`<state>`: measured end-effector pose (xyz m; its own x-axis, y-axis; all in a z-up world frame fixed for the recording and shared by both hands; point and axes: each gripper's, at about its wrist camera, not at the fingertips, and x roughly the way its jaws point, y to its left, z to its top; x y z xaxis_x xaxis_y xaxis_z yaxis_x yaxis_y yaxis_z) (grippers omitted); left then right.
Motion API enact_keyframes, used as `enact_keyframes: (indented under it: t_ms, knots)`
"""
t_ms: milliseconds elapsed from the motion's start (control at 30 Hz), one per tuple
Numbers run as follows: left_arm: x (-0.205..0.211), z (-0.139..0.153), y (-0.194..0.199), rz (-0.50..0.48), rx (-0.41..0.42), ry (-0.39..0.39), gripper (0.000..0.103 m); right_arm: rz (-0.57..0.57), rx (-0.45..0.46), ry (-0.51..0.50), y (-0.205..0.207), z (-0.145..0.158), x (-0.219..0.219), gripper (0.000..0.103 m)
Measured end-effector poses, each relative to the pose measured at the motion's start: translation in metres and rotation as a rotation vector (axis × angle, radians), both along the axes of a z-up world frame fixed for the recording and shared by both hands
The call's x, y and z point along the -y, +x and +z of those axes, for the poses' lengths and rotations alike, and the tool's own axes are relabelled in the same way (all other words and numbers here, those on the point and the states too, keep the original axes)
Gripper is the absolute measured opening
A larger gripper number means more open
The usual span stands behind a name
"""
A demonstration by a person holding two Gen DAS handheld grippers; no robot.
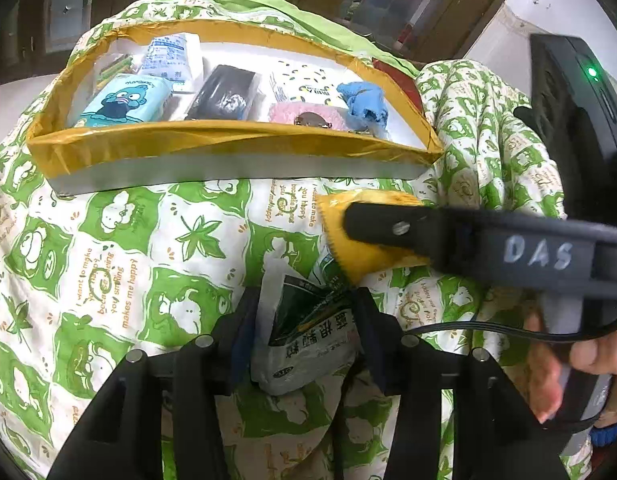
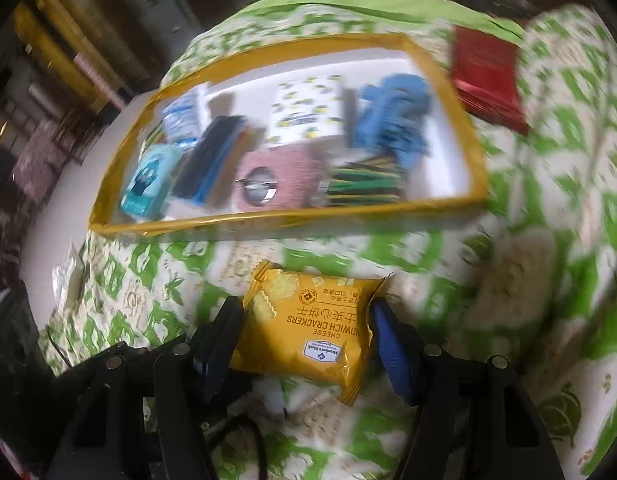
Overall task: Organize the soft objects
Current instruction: 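Grasp the green-and-white packet with the left tool while the right tool grasps the yellow cracker pack, then lift and carry the green packet and cracker pack over the tray with both tools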
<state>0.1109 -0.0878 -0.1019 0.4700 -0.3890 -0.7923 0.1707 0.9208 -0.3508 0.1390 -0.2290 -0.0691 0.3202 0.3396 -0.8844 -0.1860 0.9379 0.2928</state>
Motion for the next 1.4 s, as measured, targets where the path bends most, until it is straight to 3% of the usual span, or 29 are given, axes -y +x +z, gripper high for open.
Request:
enact_keyframes:
  t_ms: [267, 400, 700, 1100, 1400]
  knots:
    - [0.017, 0.000, 0.006, -0.018, 0.011, 0.068, 0.053, -0.056, 0.027, -0.007, -0.001, 0.004, 0.008, 0.069]
    - [0.022, 0.000, 0.007, -0.025, 0.026, 0.083, 0.048, -0.051, 0.027, -0.021, -0.002, 0.002, 0.007, 0.069]
    - [0.015, 0.005, 0.000, -0.036, 0.044, 0.058, 0.037, -0.047, 0.031, -0.015, -0.003, 0.002, 0.007, 0.069]
    - [-0.027, 0.025, -0.009, 0.041, 0.084, -0.008, 0.035, -0.046, 0.045, 0.008, -0.007, 0.007, 0.009, 0.069]
    - [-0.026, 0.029, -0.009, 0.043, 0.097, -0.008, 0.035, -0.015, 0.098, 0.047, -0.015, 0.021, 0.006, 0.069]
